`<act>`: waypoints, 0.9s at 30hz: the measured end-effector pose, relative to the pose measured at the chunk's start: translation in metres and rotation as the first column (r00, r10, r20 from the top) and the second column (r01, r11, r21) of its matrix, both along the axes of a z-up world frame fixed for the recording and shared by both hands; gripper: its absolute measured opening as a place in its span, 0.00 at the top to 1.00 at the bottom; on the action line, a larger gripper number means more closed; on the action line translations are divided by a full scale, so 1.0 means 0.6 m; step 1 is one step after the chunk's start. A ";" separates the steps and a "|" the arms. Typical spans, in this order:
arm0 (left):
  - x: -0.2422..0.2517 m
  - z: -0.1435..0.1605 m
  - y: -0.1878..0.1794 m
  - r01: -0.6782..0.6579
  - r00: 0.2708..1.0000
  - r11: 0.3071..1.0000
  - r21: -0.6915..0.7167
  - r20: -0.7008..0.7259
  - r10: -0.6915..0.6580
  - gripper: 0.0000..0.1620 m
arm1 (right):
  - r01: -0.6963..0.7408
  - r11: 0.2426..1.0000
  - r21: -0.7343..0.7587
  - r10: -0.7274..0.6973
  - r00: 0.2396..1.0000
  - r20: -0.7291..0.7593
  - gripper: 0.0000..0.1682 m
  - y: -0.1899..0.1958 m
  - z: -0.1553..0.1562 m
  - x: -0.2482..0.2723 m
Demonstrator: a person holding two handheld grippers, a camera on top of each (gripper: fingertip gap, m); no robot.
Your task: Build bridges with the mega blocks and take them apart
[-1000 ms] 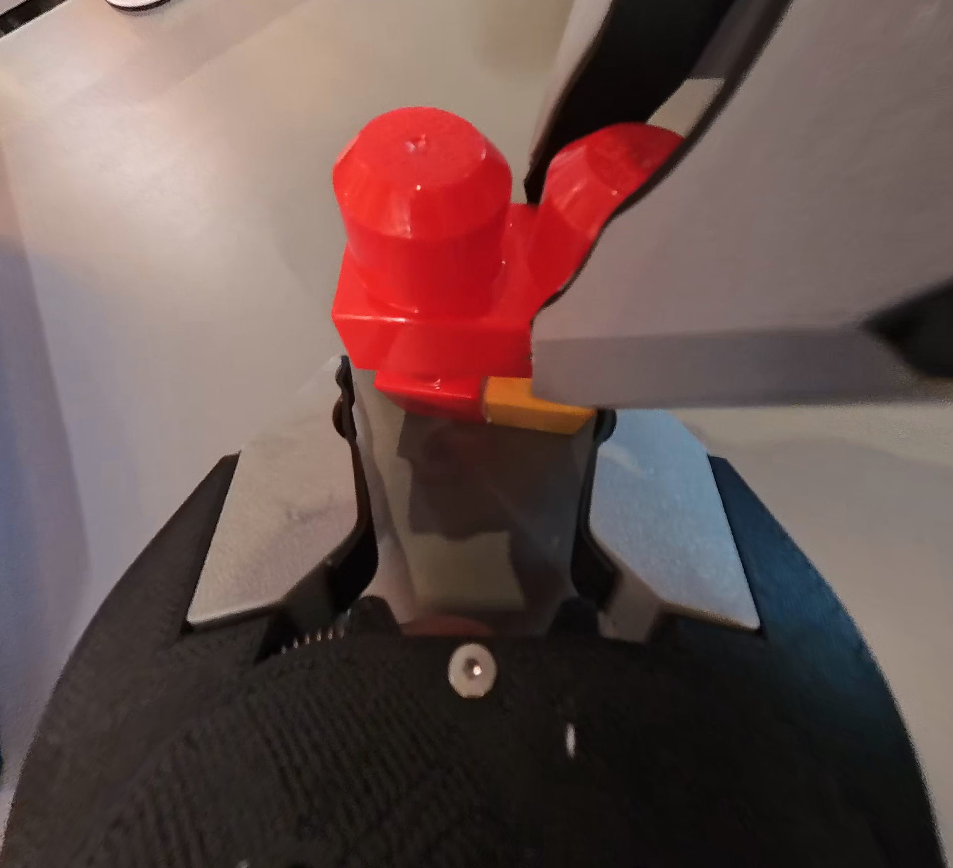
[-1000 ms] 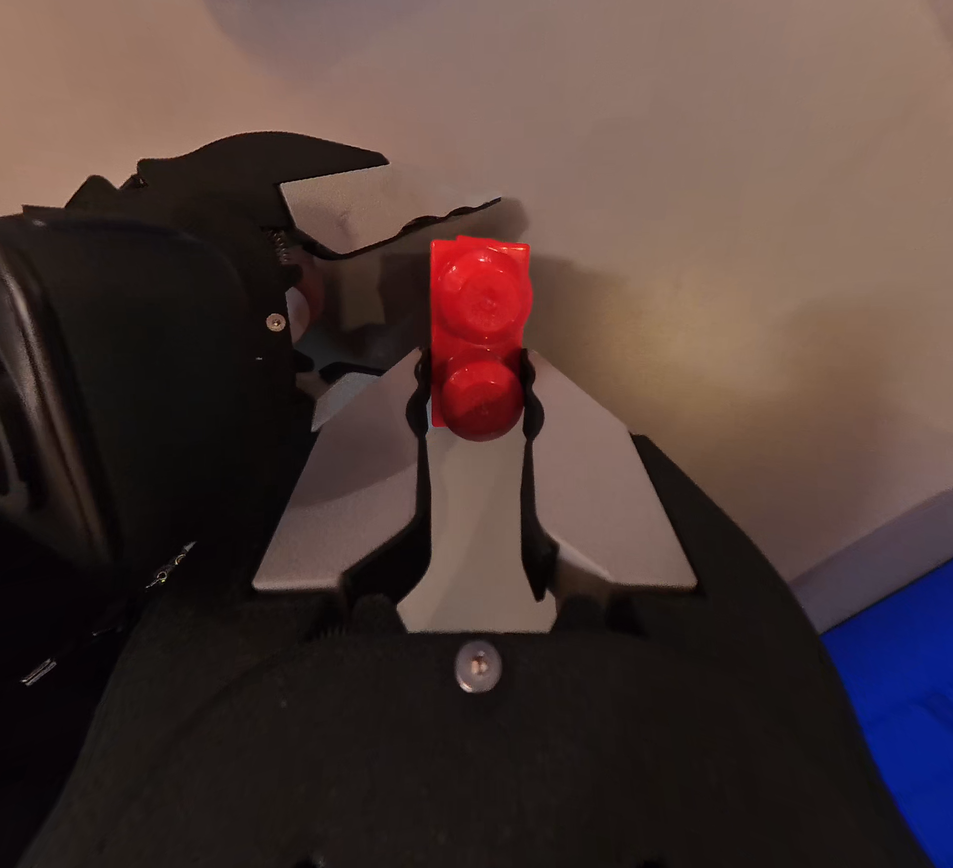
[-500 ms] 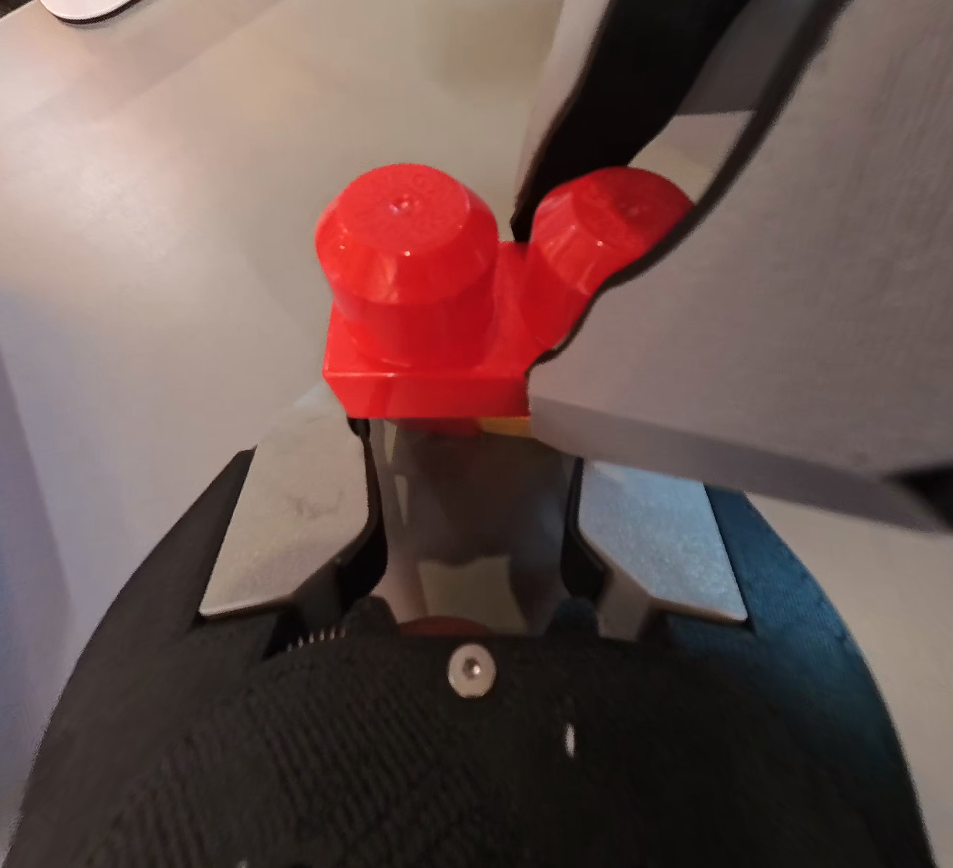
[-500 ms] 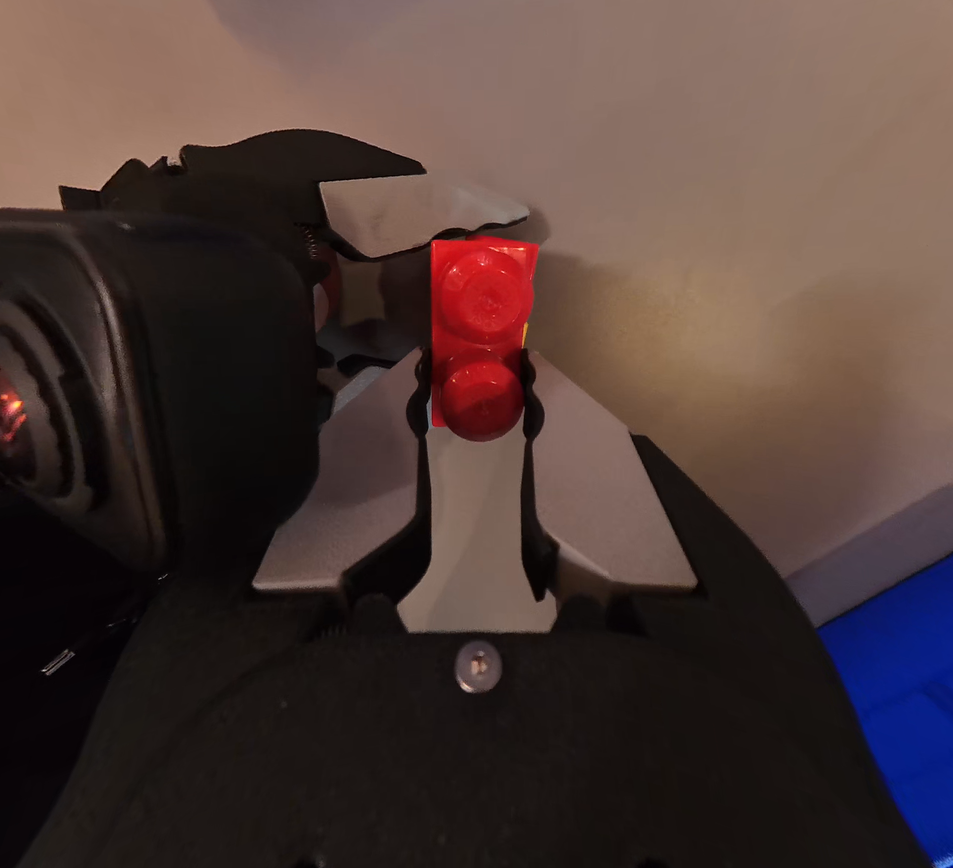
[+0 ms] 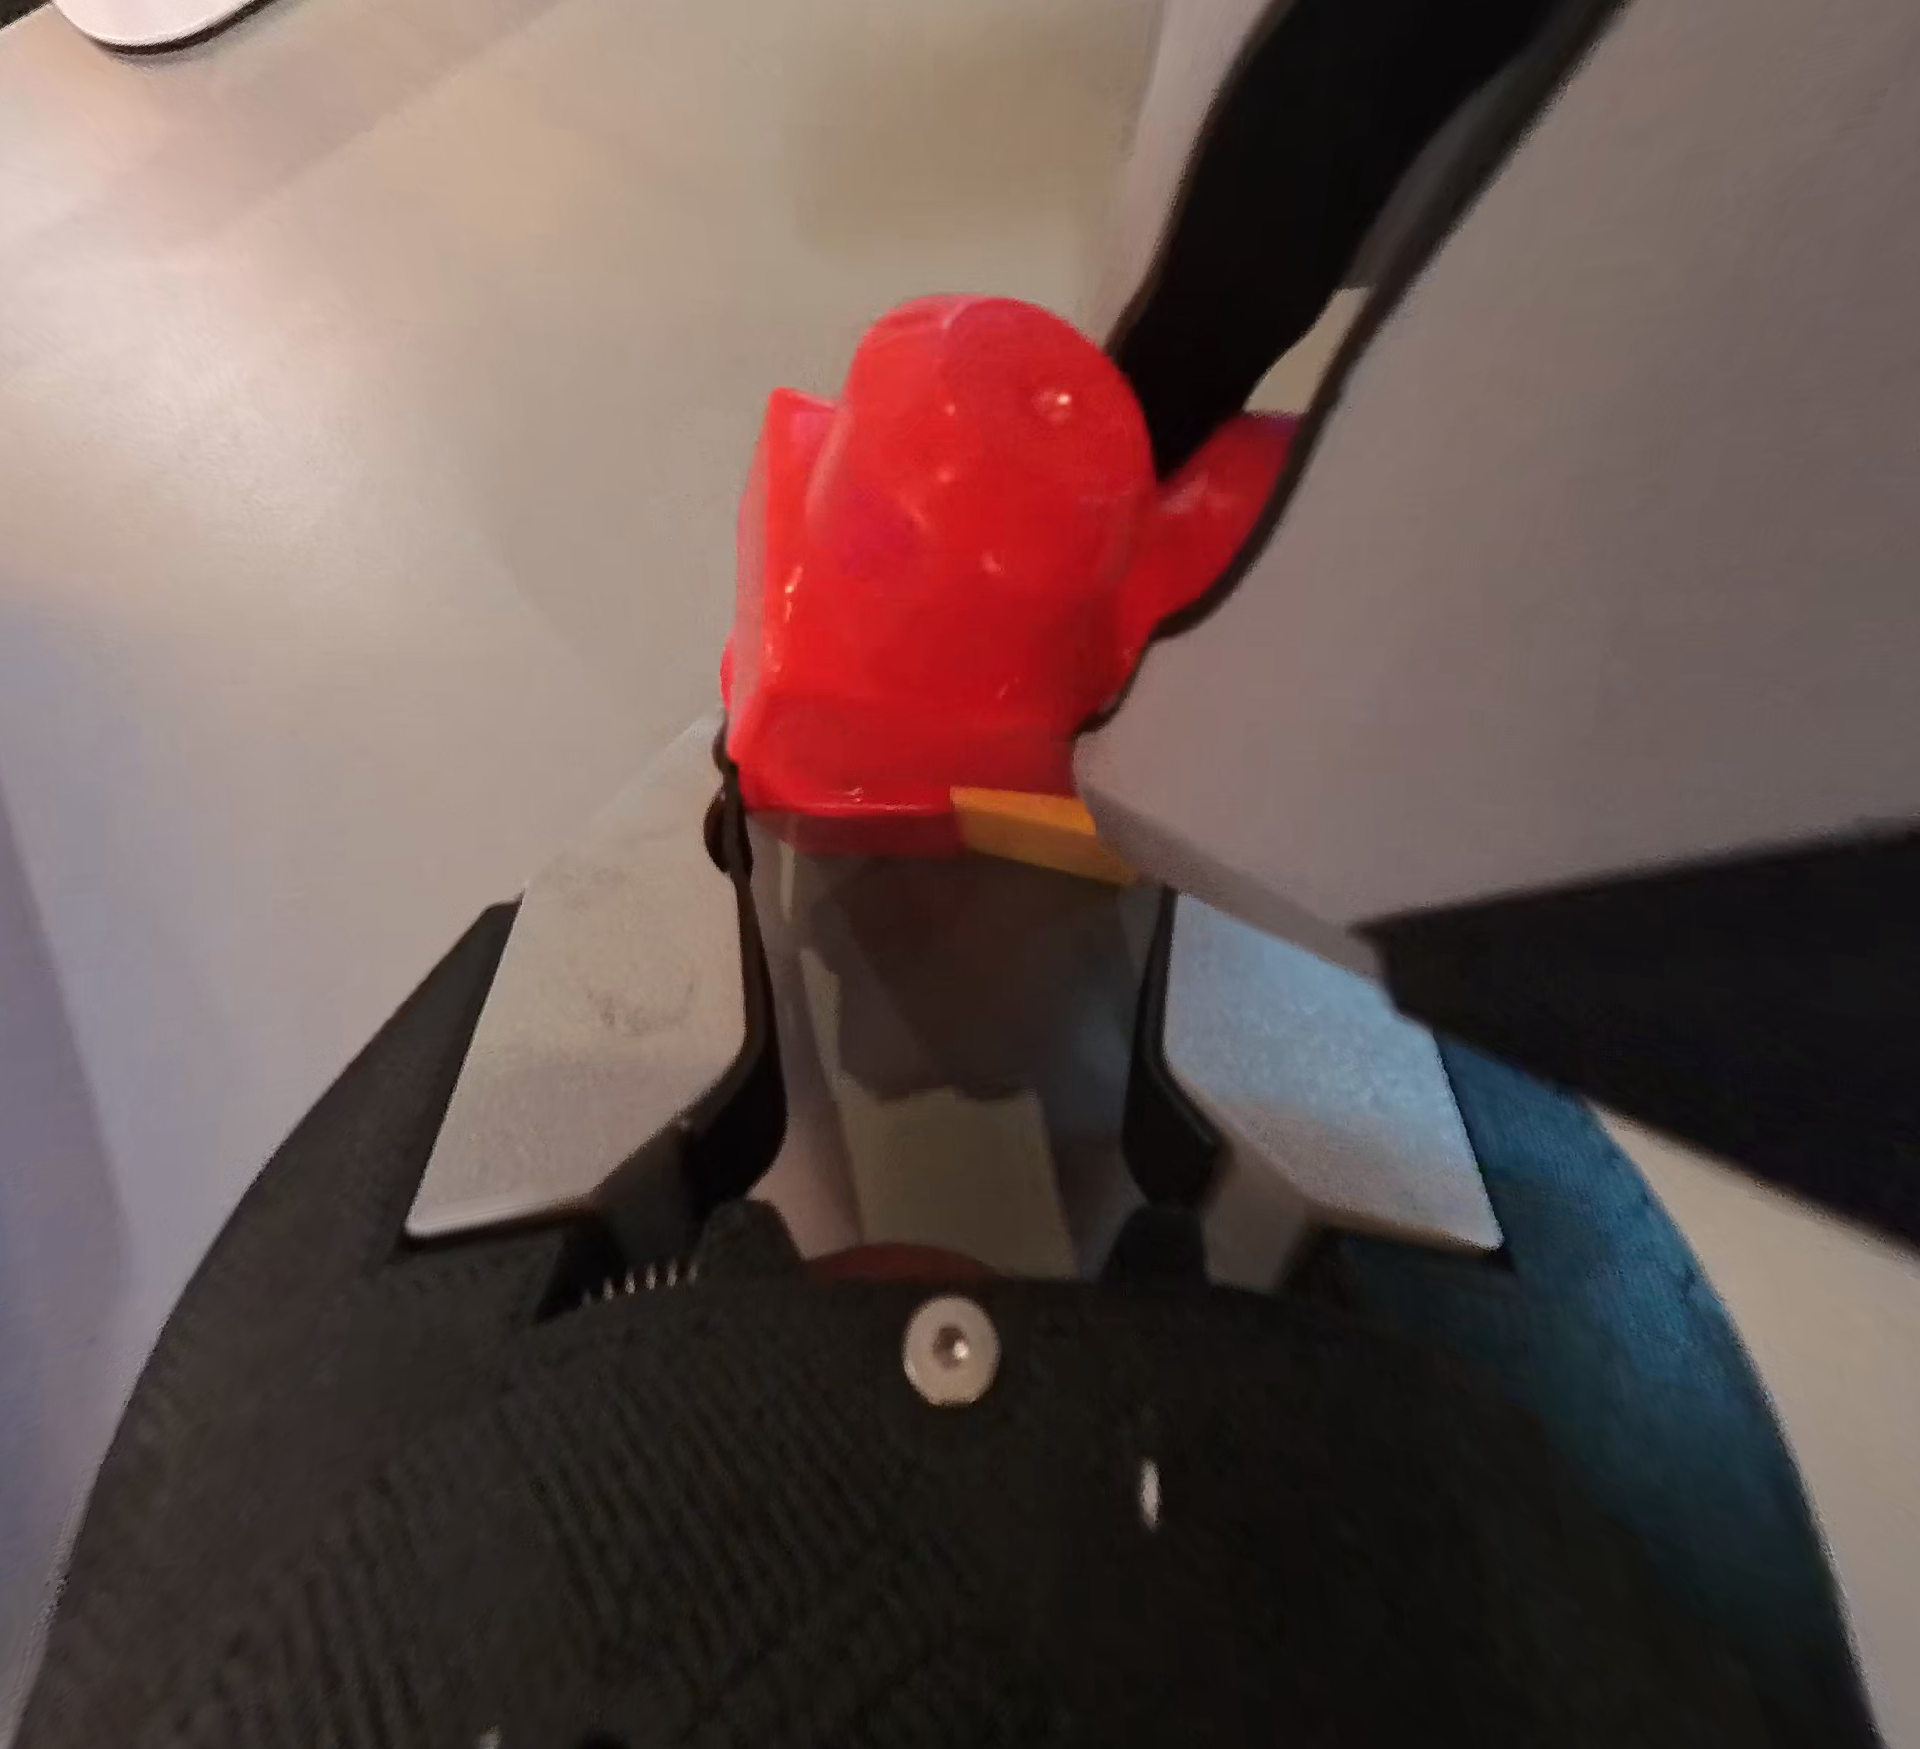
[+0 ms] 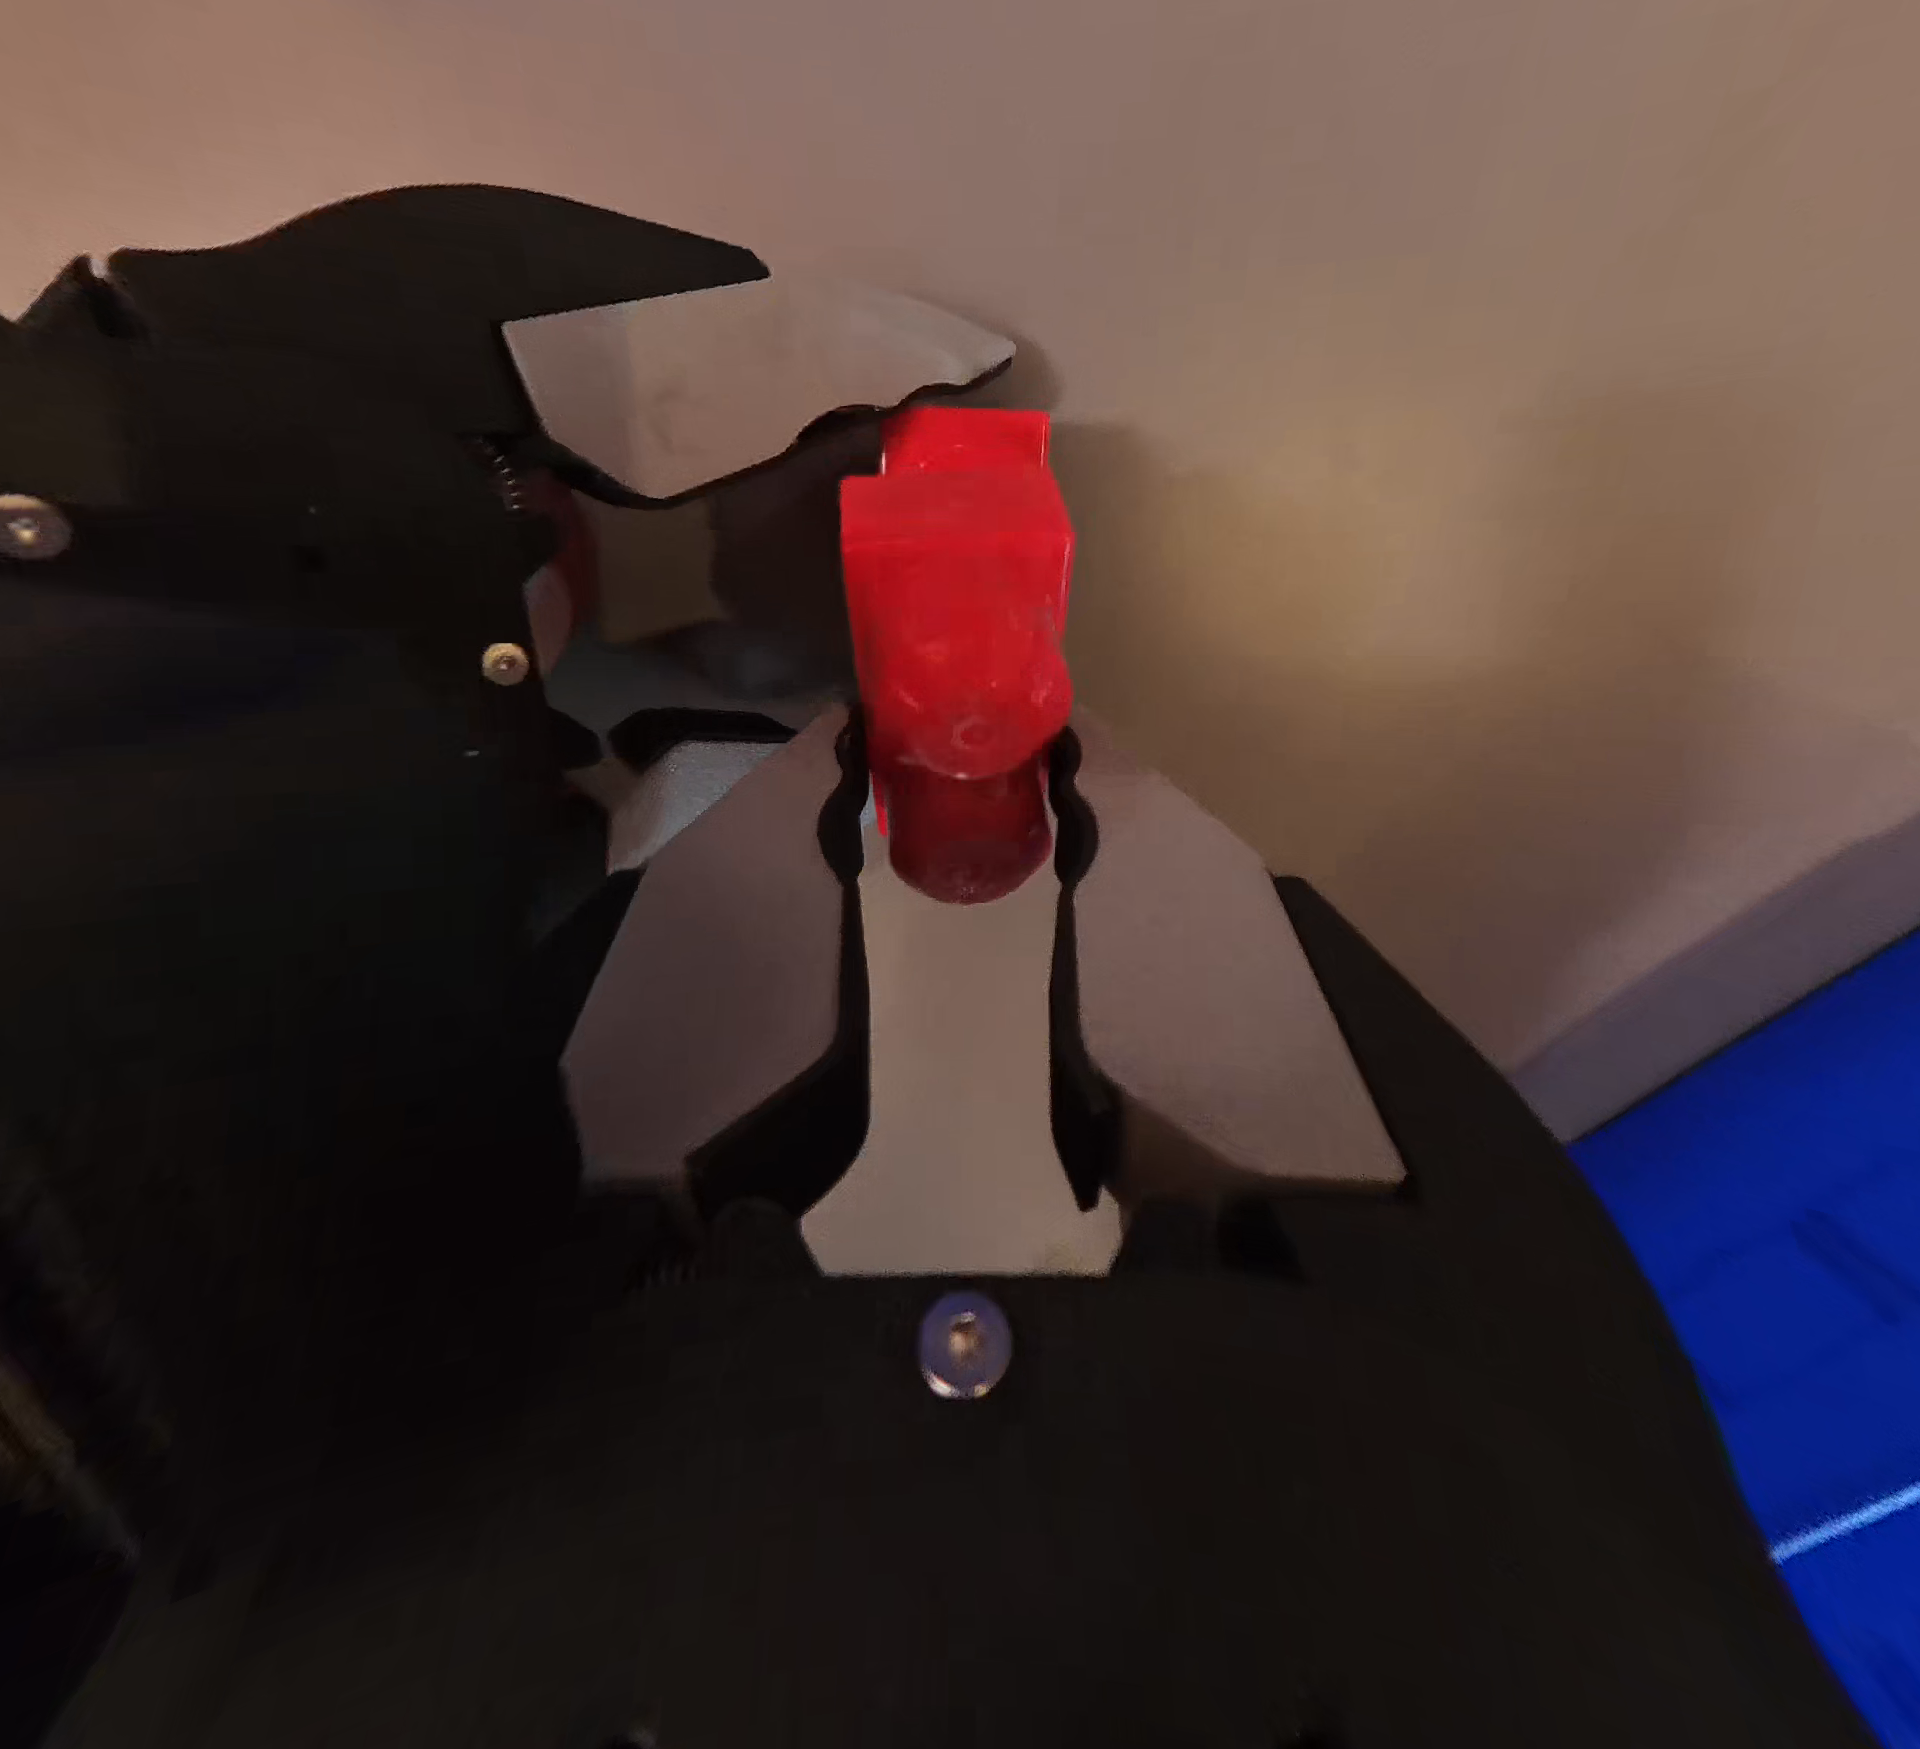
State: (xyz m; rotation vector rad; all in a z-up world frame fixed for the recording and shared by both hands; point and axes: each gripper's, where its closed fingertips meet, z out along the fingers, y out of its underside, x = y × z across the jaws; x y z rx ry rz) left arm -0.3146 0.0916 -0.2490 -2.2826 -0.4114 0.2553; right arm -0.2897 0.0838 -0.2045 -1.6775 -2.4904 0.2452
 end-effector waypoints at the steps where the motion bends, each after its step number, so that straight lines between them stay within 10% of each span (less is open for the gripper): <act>1: -0.001 0.001 0.000 -0.002 1.000 1.000 0.006 0.009 0.002 0.51 | 0.013 1.000 -0.012 -0.013 1.000 -0.002 0.81 -0.002 0.000 -0.004; 14: -0.001 0.008 -0.002 -0.007 0.994 0.997 0.080 0.113 -0.002 0.51 | -0.052 0.997 0.060 0.036 0.971 0.235 0.81 -0.001 0.017 0.006; 27: 0.002 0.006 -0.001 0.015 0.997 0.998 0.058 0.079 -0.020 0.51 | -0.052 0.998 -0.028 0.055 0.987 0.152 0.78 -0.006 0.025 -0.001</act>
